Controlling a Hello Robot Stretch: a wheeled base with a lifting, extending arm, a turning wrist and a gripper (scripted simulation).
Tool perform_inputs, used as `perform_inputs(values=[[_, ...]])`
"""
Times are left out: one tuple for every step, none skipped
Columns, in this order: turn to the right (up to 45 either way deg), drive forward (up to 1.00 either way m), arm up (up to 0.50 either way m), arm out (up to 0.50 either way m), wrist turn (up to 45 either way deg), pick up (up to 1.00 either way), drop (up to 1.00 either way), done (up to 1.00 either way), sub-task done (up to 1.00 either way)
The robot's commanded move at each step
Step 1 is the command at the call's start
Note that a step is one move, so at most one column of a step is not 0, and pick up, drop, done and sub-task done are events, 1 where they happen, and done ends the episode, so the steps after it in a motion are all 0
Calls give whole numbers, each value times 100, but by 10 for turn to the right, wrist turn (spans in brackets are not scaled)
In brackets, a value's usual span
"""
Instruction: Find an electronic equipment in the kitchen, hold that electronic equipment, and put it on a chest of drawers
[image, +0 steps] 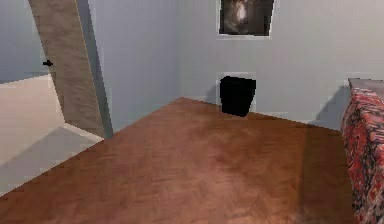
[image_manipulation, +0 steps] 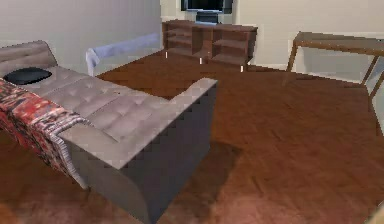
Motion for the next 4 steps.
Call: perform_inputs(values=[[300, 0, 0, 0, 0, 0, 0, 0, 0], [0, 15, 0, 0, 0, 0, 0, 0, 0], [-450, 0, 0, 0, 0, 0, 0, 0, 0], [-360, 0, 0, 0, 0, 0, 0, 0, 0]])
